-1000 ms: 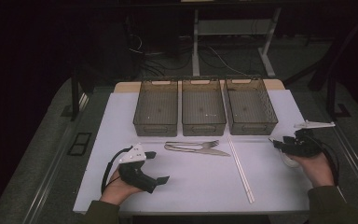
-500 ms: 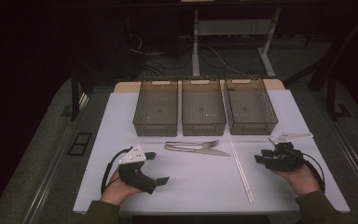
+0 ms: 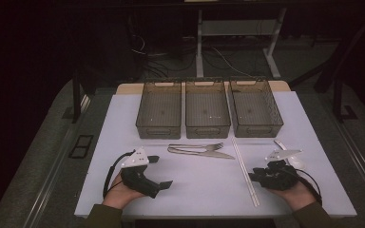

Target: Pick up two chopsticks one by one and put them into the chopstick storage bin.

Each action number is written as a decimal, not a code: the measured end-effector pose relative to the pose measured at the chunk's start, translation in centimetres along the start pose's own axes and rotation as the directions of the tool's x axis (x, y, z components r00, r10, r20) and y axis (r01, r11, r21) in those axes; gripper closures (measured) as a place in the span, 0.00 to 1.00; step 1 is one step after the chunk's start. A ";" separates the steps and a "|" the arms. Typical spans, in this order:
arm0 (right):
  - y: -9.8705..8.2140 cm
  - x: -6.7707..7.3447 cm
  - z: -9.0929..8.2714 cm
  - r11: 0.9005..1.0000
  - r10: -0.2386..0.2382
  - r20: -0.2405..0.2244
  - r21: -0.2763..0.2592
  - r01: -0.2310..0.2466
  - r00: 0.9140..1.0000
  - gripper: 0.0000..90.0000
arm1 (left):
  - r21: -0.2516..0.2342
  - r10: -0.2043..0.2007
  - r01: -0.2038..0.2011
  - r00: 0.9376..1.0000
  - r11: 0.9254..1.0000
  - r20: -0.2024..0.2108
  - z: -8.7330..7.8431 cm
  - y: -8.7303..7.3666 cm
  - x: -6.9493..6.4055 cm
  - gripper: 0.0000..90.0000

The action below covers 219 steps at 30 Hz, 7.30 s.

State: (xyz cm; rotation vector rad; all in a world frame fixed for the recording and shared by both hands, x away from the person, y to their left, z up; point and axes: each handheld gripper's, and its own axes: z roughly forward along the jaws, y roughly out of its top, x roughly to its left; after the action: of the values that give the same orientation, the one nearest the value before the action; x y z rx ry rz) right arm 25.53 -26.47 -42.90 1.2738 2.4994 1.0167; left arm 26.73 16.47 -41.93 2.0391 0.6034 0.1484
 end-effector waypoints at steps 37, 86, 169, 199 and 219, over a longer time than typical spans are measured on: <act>-0.6 -1.5 0.1 0.993 -0.038 0.104 0.112 0.026 0.994 0.88 | -0.001 0.003 -0.003 1.000 1.000 0.005 0.0 0.0 -0.1 0.00; 1.2 -4.9 0.9 0.993 0.013 0.122 0.115 -0.027 0.992 0.94 | -0.009 0.008 -0.008 1.000 1.000 0.006 0.0 0.0 0.0 0.00; 21.0 -0.7 1.5 0.960 -0.097 -0.098 -0.272 0.067 0.991 0.94 | -0.067 0.030 -0.031 1.000 0.997 -0.007 0.6 0.1 0.2 0.00; 31.4 5.9 12.4 0.971 -0.082 -0.148 -0.235 0.045 0.986 0.94 | -0.091 0.027 -0.027 1.000 0.996 -0.001 0.1 0.1 0.3 0.00; 30.2 6.6 19.1 0.996 -0.070 -0.066 -0.055 0.067 0.995 0.93 | -0.091 0.024 -0.023 1.000 0.996 0.009 0.1 0.1 0.3 0.00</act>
State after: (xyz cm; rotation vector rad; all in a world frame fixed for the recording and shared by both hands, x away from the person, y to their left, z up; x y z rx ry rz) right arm 49.32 0.44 -37.15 1.1493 2.5289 1.1204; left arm 27.07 16.47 -41.92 1.9588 0.5567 0.1769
